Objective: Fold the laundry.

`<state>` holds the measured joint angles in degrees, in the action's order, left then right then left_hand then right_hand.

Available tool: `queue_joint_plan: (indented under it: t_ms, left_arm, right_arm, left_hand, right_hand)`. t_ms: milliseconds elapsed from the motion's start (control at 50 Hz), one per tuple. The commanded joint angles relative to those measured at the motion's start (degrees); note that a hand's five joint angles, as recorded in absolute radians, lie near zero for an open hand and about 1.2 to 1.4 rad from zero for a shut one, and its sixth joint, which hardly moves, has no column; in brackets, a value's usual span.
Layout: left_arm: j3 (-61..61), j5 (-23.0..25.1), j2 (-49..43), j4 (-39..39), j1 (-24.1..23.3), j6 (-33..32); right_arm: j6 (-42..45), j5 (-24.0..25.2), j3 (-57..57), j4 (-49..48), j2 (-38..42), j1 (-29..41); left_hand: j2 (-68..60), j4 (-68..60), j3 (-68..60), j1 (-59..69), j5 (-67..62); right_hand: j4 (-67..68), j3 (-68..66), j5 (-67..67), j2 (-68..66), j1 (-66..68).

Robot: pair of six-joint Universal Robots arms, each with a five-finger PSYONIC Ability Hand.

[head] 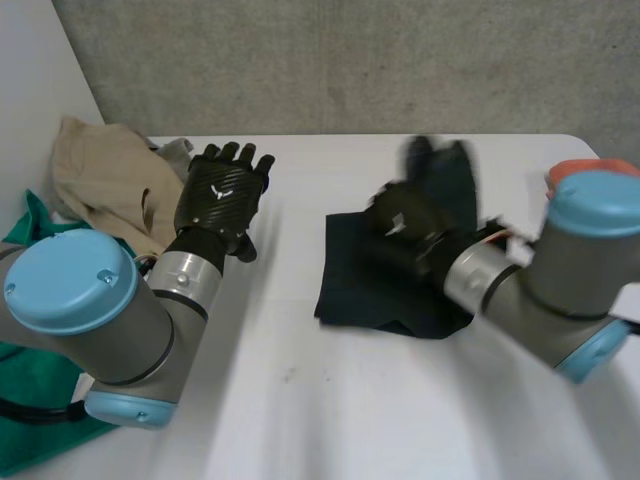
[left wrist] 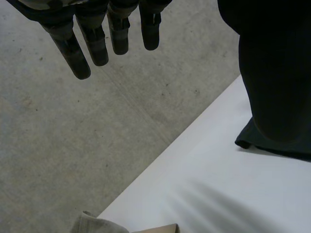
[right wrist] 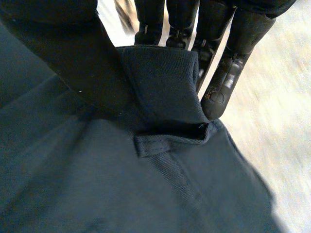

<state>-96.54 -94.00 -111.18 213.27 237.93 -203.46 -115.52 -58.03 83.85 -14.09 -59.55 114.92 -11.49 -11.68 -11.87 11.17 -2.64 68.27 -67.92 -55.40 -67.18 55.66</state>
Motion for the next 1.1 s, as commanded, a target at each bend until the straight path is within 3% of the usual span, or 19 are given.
queue_joint_plan:
  t_ms: [20,40,100,120,160,260,340,520,700,840,960,1100]
  left_arm:
    - [2.15,-0.04,-0.08,0.13,-0.01,0.00]
    - [3.37,-0.04,-0.26,0.05,-0.19,0.00]
    - [5.39,-0.30,-0.70,-0.04,-0.19,-0.09]
    - [7.05,-0.65,-1.13,-0.22,-0.19,-0.09]
    - [9.08,-1.00,-1.66,-0.48,-0.28,-0.09]
    - [15.67,-1.09,-6.58,-2.32,-1.24,-0.09]
    - [24.09,-0.13,-12.63,-7.32,-5.45,0.08]
    - [37.82,4.27,-24.33,-17.17,-9.41,6.23]
    - [45.39,3.39,-32.86,-28.25,-9.51,7.38]
    - [45.92,1.37,-34.71,-31.86,-8.98,7.12]
    - [45.74,1.54,-34.89,-32.39,-8.98,5.80]
    - [44.69,1.63,-27.34,-32.04,-9.07,3.86]
  right_arm:
    - [2.93,3.89,0.17,-0.33,4.44,5.31]
    - [2.06,3.89,0.09,-0.50,4.26,5.83]
    - [-2.06,3.89,0.00,-0.50,4.09,5.31]
    - [-7.39,3.45,-0.17,-0.59,3.04,4.70]
    - [-14.96,2.58,-0.35,-0.85,0.85,3.56]
    - [-45.50,-4.26,-1.93,-0.68,-7.76,-1.00]
    - [-56.37,-8.05,-2.90,1.95,-8.22,-5.66]
    - [-54.64,-11.57,-10.80,13.20,-0.23,-7.96]
    - [-53.15,-11.40,-21.88,22.87,12.43,-7.34]
    - [-44.37,-13.42,-24.26,24.28,18.58,-6.99]
    - [-41.45,-16.41,-24.26,24.20,18.42,-6.90]
    - [-42.51,-16.32,-21.19,23.41,8.14,-6.82]
  left_hand:
    - [1.49,1.68,1.87,-1.17,2.64]
    - [1.49,1.68,1.87,-1.17,2.64]
    - [1.49,1.68,1.87,-1.17,2.64]
    - [1.49,1.68,1.87,-1.17,2.64]
    - [1.49,1.68,1.87,-1.17,2.64]
    - [1.28,1.47,1.65,-0.96,2.43]
    - [0.94,1.13,1.31,-0.62,2.09]
    - [-1.07,-0.89,-0.70,1.40,0.07]
    - [-3.93,-3.74,-3.56,4.26,-2.79]
    - [-3.93,-3.75,-3.56,4.26,-2.79]
    - [-3.77,-3.58,-3.40,4.09,-2.62]
    - [-2.93,-2.74,-2.55,3.25,-1.78]
  right_hand:
    - [11.73,-12.08,-14.60,-12.82,24.34]
    - [6.96,-7.31,-9.83,-8.05,19.57]
    - [-23.76,23.41,20.89,22.67,-11.15]
    - [-44.52,44.17,41.65,43.43,-31.91]
    - [-58.27,57.92,55.40,57.18,-45.66]
    - [-58.27,57.92,55.40,57.18,-45.66]
    - [-58.27,57.92,55.40,57.18,-45.66]
    - [-58.27,57.92,55.40,57.18,-45.66]
    - [-58.27,57.92,55.40,57.18,-45.66]
    - [-58.27,57.92,55.40,57.18,-45.66]
    - [-58.27,57.92,55.40,57.18,-45.66]
    - [-58.27,57.92,55.40,57.18,-45.66]
